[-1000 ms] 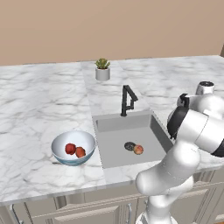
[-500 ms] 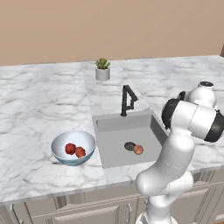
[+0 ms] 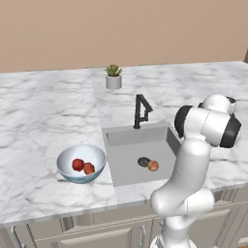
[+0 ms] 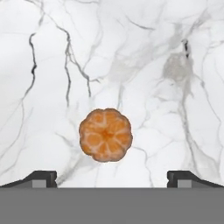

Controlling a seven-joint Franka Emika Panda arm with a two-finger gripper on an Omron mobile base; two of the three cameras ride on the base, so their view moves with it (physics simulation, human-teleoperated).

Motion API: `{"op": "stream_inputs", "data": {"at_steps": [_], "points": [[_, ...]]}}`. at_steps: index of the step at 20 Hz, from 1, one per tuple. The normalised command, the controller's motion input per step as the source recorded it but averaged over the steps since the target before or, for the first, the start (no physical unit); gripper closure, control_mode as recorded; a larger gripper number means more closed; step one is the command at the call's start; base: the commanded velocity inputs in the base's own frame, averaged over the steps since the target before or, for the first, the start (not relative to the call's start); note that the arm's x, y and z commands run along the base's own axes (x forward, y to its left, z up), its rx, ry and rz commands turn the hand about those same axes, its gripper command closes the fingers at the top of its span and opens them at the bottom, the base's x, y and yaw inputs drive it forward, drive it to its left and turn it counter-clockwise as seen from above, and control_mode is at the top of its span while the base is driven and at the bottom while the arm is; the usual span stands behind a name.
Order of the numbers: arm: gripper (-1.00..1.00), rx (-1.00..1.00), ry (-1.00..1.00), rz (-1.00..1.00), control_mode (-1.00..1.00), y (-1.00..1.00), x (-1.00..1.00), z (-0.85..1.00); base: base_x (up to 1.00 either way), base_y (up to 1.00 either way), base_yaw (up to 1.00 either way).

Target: There is a mixed pile of frozen fruits and vegetables on the counter. Locate all the frozen vegetables and place the items in a bowl on the counter. Take all the frozen fruits and defrost them in a running sink.

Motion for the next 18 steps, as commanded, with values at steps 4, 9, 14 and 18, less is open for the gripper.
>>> {"op": "stream_inputs", "data": {"at_steps": [4,9,14,18], "points": [[-1.00,0.00,0.00,0.00,-1.00,-0.08,0.06,-0.21,0.00,0.00,0.00],[-1.00,0.00,0.02,0.01,-1.00,0.00,0.15,-0.06,0.00,0.00,0.00],[-1.00,0.00,0.03,0.01,-1.00,-0.01,0.28,-0.15,0.00,0.00,0.00],[-1.00,0.00,0.06,0.00,-1.00,-0.03,0.18,-0.27,0.00,0.00,0.00]]}}
